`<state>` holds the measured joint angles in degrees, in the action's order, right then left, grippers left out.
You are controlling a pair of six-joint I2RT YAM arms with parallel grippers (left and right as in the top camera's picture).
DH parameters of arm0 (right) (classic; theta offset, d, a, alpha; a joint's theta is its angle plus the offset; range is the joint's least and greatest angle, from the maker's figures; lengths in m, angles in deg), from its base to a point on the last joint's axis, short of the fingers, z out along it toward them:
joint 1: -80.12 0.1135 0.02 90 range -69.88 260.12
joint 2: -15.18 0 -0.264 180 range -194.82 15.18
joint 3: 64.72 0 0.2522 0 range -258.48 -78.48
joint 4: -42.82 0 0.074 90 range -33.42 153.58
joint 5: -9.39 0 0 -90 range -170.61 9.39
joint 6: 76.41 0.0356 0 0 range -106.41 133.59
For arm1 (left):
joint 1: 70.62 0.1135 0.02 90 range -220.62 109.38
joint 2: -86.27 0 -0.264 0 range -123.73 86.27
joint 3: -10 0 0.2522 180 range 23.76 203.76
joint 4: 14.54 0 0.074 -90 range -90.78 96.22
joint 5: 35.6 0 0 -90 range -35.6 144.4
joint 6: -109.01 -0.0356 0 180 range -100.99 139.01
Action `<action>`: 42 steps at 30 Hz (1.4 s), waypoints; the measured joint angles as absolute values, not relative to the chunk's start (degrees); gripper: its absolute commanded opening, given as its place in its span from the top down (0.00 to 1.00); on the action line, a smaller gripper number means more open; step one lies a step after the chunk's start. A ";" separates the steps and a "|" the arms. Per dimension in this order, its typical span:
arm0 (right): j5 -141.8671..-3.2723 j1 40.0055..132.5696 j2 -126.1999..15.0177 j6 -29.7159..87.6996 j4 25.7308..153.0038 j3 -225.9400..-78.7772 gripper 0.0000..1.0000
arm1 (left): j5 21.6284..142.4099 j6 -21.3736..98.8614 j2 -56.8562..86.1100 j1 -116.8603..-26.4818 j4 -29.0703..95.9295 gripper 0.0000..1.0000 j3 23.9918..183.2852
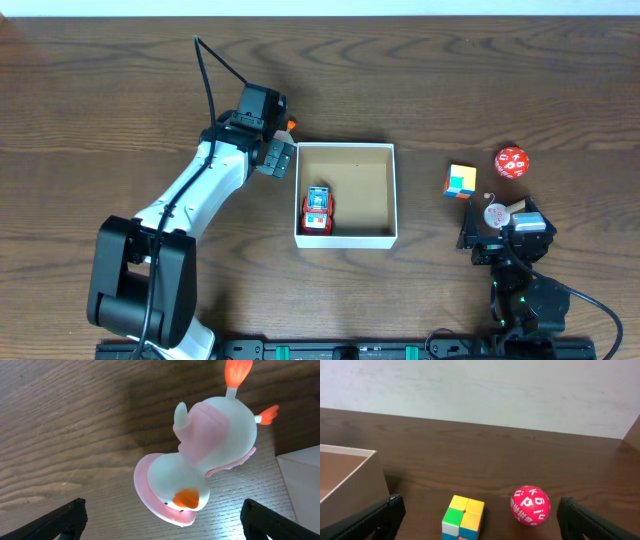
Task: Pack container
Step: 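Grasp the white-pink duck toy with the left gripper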
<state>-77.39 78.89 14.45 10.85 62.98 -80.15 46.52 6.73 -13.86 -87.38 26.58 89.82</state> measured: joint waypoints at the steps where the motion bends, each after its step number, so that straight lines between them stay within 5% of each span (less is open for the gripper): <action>1: -77.41 78.89 14.45 10.85 62.98 -80.15 0.01 | 46.52 6.63 -14.04 -87.24 26.58 0.02 89.82; 22: -77.39 78.89 14.45 10.85 62.98 -80.15 0.01 | 51.66 2.19 -16.97 -85.34 25.13 0.00 89.82; 25: -77.41 78.89 14.45 10.85 62.98 -80.15 0.01 | 52.10 2.19 -17.69 -85.34 25.53 0.15 89.82; 26: -77.39 78.89 14.45 10.85 62.98 -80.15 0.01 | 52.38 2.10 -18.06 -85.34 25.73 0.35 89.82; 29: -77.39 78.89 14.45 10.85 62.98 -80.15 0.01 | 52.53 1.60 -18.85 -85.34 25.83 0.61 89.82; 34: -77.39 78.89 14.45 10.85 62.98 -80.15 0.01 | 52.53 1.25 -19.02 -85.32 25.73 0.85 89.82; 37: -77.39 78.89 14.45 10.85 62.98 -80.15 0.01 | 51.83 1.10 -19.00 -85.30 25.73 0.94 89.82; 42: -77.39 78.89 14.45 10.85 62.98 -80.15 0.01 | 49.15 1.03 -17.97 -85.30 26.01 0.94 89.82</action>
<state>-77.39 78.89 14.45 10.85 62.98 -80.15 49.15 1.03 -17.97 -85.30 26.01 89.82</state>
